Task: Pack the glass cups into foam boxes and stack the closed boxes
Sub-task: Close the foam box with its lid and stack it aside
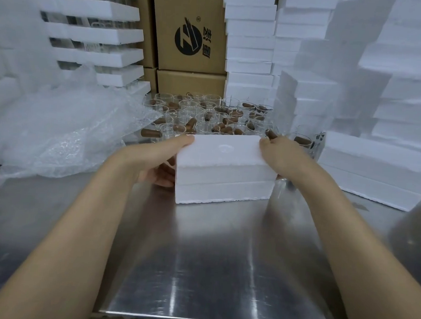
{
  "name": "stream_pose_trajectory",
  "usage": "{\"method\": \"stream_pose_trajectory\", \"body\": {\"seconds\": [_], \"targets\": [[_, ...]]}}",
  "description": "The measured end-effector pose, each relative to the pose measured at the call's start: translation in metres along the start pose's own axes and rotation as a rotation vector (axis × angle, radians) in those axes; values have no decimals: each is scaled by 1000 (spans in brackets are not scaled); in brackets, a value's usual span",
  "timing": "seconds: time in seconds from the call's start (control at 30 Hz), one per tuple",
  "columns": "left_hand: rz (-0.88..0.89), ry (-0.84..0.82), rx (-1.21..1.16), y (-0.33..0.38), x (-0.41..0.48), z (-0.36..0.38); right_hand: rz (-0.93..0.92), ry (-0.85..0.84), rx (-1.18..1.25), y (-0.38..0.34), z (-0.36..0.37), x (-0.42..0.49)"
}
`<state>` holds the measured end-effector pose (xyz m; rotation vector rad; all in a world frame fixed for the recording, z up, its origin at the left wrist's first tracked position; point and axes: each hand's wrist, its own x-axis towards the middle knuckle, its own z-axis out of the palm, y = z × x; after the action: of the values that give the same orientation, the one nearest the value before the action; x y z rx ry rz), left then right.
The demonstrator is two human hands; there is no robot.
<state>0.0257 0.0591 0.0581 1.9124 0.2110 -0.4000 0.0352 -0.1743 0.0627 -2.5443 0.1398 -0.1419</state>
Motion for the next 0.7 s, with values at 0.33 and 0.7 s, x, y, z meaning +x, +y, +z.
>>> {"method": "stream_pose_trajectory", "body": {"seconds": [0.33, 0.7], "targets": [[17, -196, -256, 5, -3, -3, 18, -59, 106, -3, -7, -4], [129, -239, -455, 8, -3, -13, 81, -512, 990, 10, -18, -8]]}}
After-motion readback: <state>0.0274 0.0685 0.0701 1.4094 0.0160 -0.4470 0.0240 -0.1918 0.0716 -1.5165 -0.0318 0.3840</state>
